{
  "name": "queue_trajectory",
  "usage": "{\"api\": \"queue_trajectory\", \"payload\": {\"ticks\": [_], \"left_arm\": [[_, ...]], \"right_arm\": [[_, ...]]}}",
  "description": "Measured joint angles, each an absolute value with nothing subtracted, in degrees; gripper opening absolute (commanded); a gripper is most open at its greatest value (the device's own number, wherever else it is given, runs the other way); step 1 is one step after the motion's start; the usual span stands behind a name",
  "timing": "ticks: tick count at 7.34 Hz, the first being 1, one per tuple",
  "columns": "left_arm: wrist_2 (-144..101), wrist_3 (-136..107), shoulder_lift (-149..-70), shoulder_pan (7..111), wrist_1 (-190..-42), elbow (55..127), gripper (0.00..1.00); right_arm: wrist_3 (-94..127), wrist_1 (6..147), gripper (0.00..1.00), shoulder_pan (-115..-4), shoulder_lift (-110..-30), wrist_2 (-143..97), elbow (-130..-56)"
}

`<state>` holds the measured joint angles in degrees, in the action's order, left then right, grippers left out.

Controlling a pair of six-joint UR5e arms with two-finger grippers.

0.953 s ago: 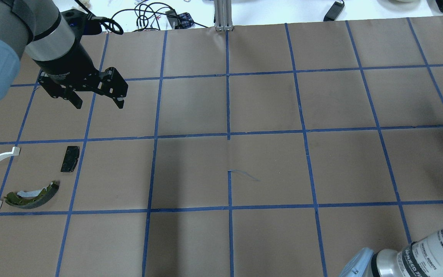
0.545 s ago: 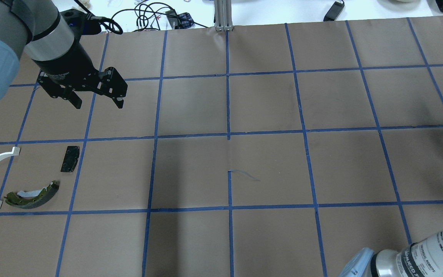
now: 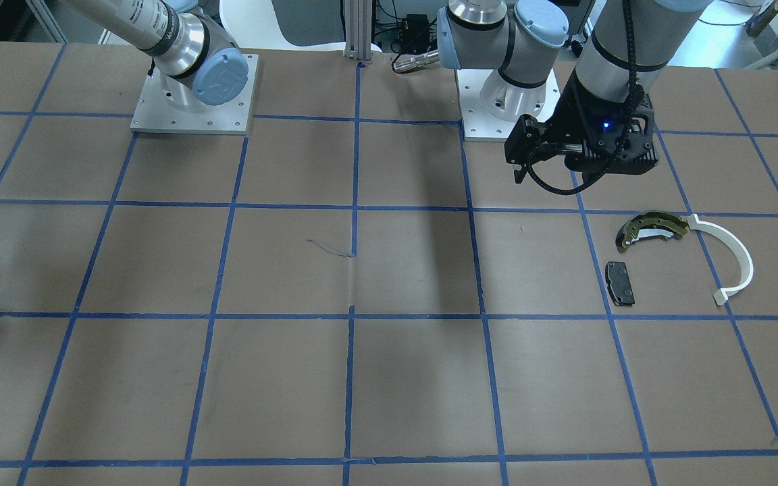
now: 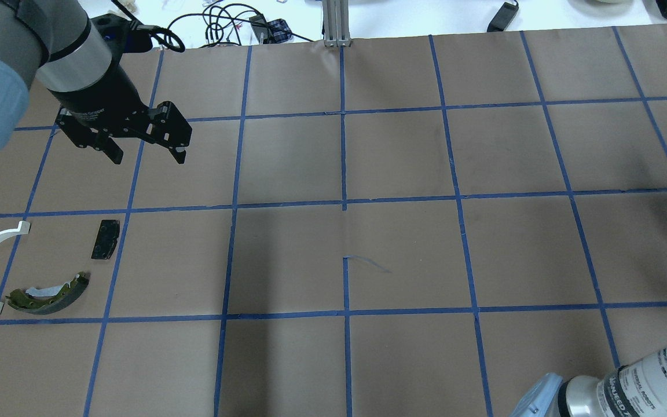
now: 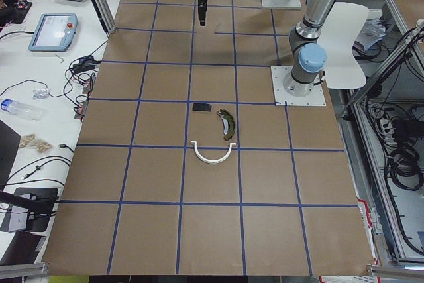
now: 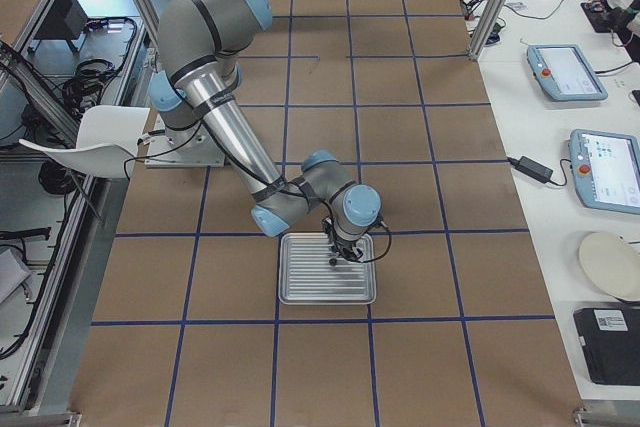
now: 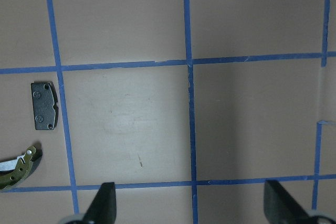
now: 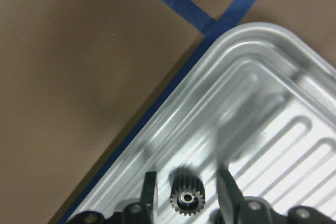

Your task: Place bearing gear from tray to pile

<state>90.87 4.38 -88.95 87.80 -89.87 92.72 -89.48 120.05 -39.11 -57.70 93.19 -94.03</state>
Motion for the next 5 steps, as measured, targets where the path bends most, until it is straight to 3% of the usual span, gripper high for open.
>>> {"api": "queue_trajectory", "payload": {"ticks": [1, 2, 5], "left_arm": [[90.86, 4.39, -88.96, 87.81, -89.85, 92.72, 1.0], [90.84, 4.39, -88.97, 87.85, -89.83, 92.72, 1.0], [90.87, 4.36, -88.95, 87.85, -89.9, 92.72, 1.0]], "right_arm": [[-89.37, 120.1, 0.09, -39.11, -57.7, 93.24, -93.99], [-88.99, 120.13, 0.04, -39.11, -57.74, 93.32, -93.97], [-82.16, 119.86, 0.0, -40.28, -58.41, 93.58, -93.87]]}}
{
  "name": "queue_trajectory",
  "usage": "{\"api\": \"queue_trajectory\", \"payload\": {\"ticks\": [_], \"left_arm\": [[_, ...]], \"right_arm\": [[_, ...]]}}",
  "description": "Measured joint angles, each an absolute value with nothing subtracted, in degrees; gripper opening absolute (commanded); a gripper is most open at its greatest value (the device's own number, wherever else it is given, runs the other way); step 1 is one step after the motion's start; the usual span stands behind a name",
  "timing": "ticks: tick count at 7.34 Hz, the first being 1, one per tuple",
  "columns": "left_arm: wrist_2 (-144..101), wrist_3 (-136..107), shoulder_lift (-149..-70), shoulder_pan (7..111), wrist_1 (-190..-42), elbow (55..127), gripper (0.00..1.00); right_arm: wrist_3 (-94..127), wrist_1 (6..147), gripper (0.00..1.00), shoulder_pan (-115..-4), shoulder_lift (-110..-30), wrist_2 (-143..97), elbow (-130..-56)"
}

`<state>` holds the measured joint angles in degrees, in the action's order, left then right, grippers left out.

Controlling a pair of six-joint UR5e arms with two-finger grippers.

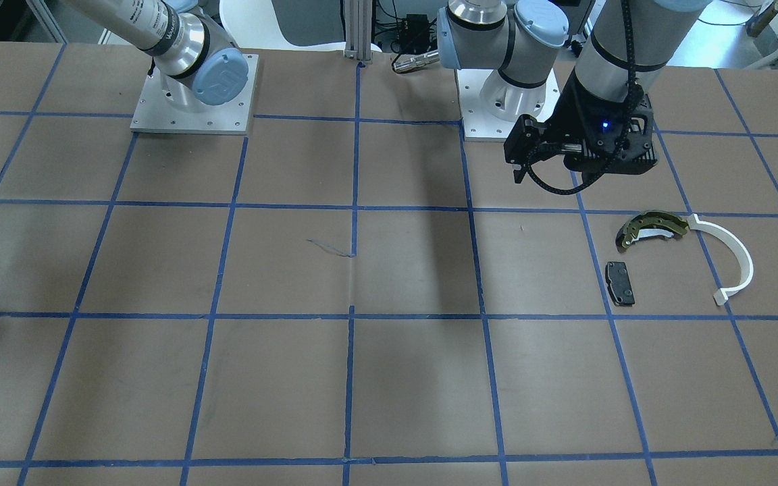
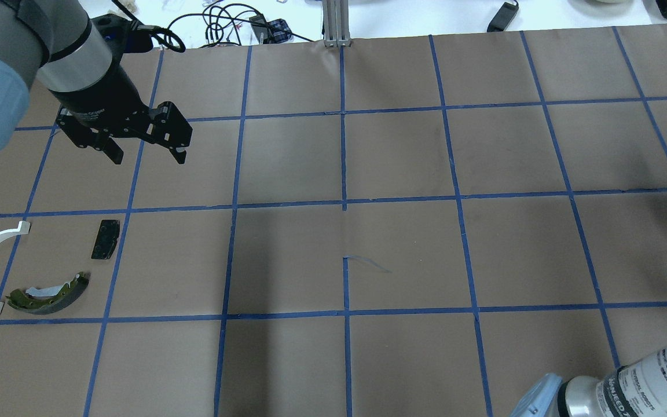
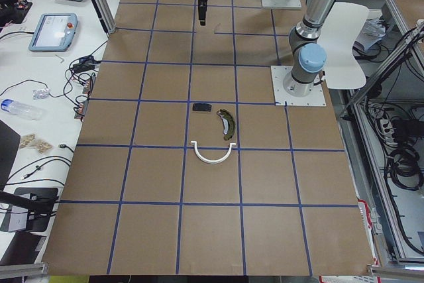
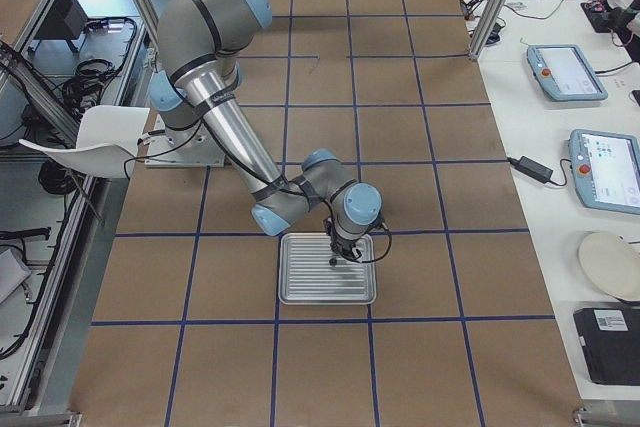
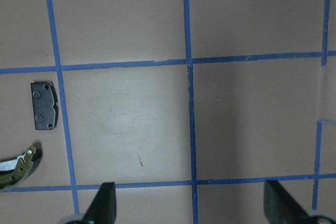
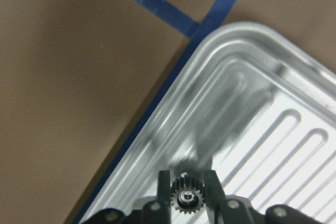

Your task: Place bearing gear from tray to pile

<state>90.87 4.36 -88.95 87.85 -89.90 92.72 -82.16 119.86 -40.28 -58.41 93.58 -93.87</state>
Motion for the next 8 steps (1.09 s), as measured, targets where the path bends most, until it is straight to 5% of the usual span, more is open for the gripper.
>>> {"api": "queue_trajectory", "payload": {"ticks": [4, 8], "left_arm": [[90.91, 4.4, -88.95, 87.81, -89.91, 92.73, 1.0], [90.87, 4.4, -89.02, 87.76, -89.82, 92.73, 1.0]], "right_arm": [[-52.97, 118.53, 0.0, -56.62, -66.04, 94.0, -97.56], [-3.72, 116.54, 0.0, -88.01, -72.67, 91.34, -101.65]]}}
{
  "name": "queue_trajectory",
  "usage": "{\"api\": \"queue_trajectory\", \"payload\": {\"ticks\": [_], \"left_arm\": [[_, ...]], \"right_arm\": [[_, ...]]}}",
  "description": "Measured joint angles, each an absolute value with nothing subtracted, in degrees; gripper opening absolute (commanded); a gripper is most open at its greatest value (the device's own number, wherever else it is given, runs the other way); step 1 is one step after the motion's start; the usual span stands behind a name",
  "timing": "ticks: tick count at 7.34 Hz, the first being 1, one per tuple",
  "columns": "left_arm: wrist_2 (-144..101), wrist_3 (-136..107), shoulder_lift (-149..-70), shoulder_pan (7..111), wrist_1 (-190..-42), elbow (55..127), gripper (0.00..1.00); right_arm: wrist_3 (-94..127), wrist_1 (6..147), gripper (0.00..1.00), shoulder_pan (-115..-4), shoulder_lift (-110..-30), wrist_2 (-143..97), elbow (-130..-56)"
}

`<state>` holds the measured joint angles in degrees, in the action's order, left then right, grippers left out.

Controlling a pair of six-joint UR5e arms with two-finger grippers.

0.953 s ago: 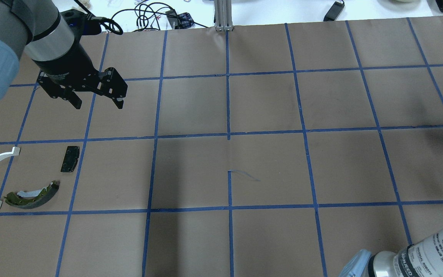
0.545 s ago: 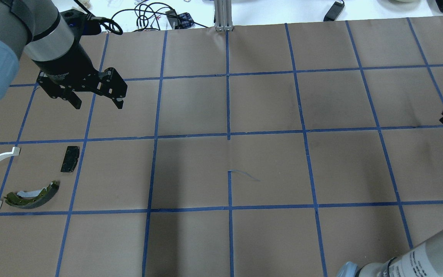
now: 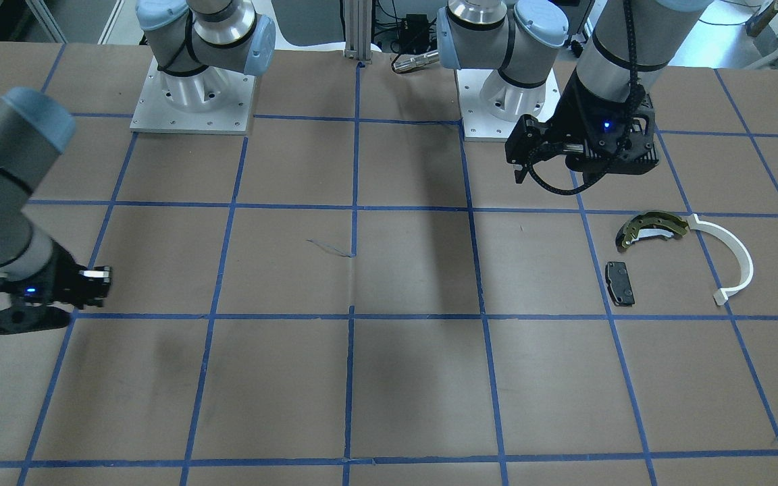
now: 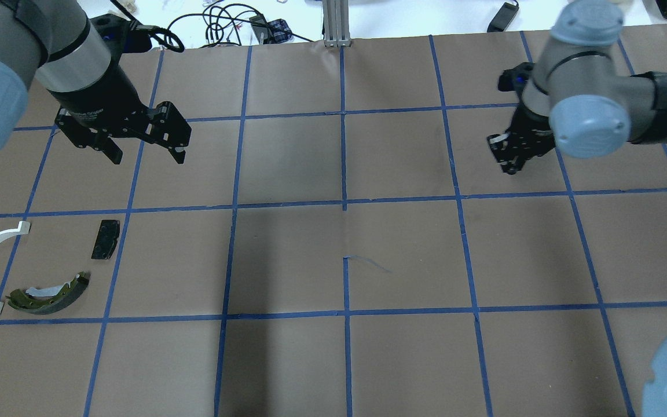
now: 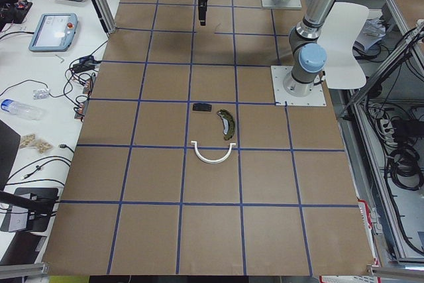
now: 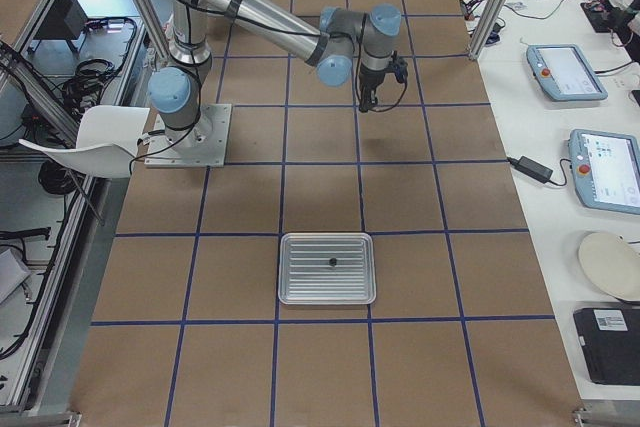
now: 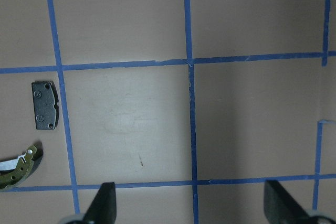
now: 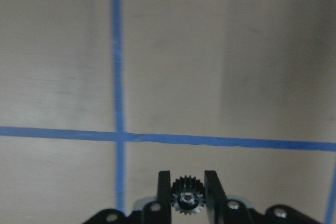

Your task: Place bearing gear from tray to pile

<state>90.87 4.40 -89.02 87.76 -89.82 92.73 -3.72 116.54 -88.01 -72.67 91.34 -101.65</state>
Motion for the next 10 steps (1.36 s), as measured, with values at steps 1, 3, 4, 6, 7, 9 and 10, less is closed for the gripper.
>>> {"api": "queue_trajectory", "payload": {"ticks": [1, 3, 4, 6, 7, 9, 10], "left_arm": [[90.88, 4.4, -89.06, 87.78, -89.77, 92.73, 1.0], [90.87, 4.38, -89.22, 87.8, -89.74, 92.73, 1.0], [90.88, 4.34, -89.34, 87.79, -89.74, 92.71, 1.0], [90.99, 4.31, -89.42, 87.1, -90.13, 92.66, 1.0], [91.03, 4.31, -89.39, 86.48, -90.27, 92.63, 1.0], [90.51, 3.72, -90.03, 85.91, -90.16, 92.59, 1.0], [90.2, 3.37, -90.93, 85.88, -90.01, 92.68, 1.0]], "right_arm": [[8.87, 118.56, 0.0, -96.26, -71.45, 90.13, -101.58], [27.91, 124.0, 0.0, -109.85, -67.59, 89.42, -101.55], [33.66, 126.06, 0.0, -114.37, -65.53, 88.79, -101.55], [37.4, 129.31, 0.96, -118.01, -62.83, 85.98, -101.62], [37.36, 129.9, 0.99, -118.07, -62.51, 85.66, -101.59], [32.9, 128.59, 1.0, -113.71, -64.52, 88.16, -100.96], [27.87, 125.05, 1.0, -108.32, -67.76, 89.13, -100.74]]}}
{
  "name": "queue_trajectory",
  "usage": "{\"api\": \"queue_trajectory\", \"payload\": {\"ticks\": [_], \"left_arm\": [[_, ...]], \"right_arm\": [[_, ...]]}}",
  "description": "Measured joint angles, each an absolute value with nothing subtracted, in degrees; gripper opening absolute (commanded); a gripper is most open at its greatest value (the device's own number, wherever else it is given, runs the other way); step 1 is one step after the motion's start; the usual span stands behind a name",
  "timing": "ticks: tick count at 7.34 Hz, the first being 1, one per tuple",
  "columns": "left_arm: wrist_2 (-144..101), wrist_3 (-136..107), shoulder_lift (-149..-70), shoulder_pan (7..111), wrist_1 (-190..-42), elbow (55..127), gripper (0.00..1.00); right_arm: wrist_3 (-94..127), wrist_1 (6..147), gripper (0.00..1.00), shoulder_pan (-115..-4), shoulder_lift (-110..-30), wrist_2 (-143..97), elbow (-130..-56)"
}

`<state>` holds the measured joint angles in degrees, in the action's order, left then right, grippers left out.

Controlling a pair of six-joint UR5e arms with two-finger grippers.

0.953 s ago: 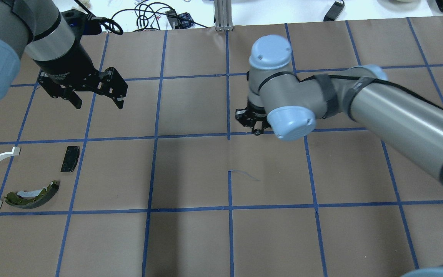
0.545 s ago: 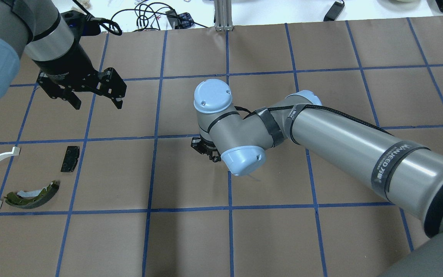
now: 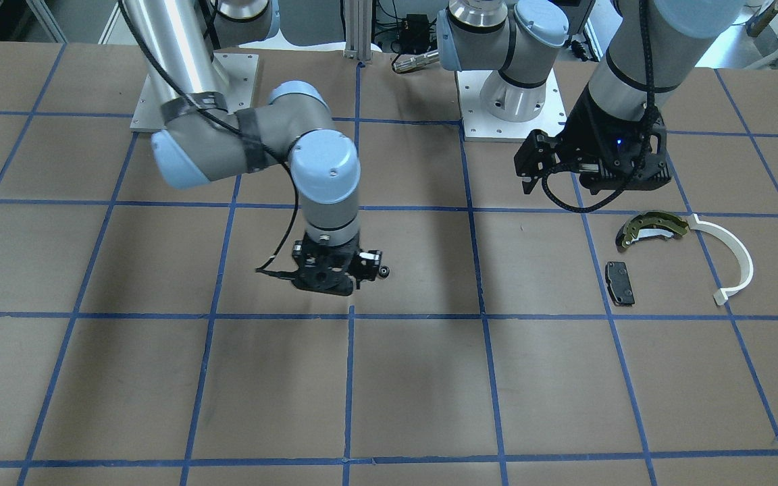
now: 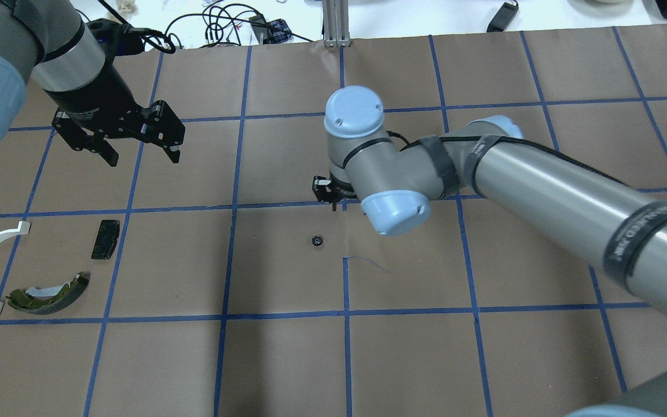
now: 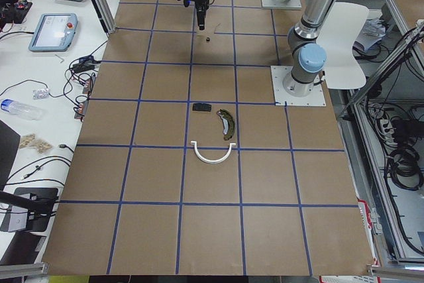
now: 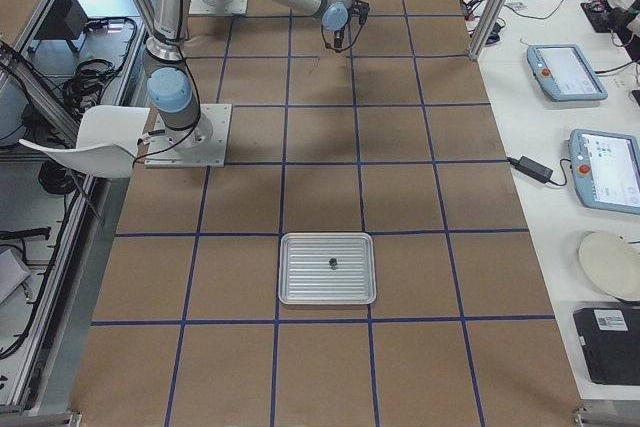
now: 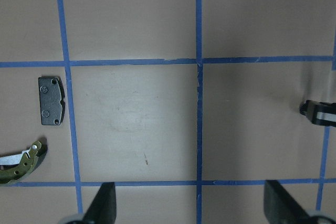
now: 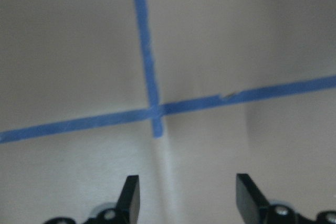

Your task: Place bearing gear from tray to pile

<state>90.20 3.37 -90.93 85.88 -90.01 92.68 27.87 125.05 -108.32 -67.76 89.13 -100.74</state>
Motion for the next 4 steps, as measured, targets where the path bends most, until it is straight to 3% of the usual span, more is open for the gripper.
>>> {"api": "queue_trajectory", "payload": {"ticks": [2, 4], "left_arm": [[89.96, 1.59, -93.14, 87.07, -87.12, 93.86, 1.0], [89.82, -3.43, -96.3, 93.27, -78.5, 97.71, 1.0]], "right_arm": [[12.48, 114.76, 1.0, -92.85, -75.78, 90.09, -100.9], [-6.25, 110.93, 1.0, -75.3, -78.89, 90.78, -101.12]]}}
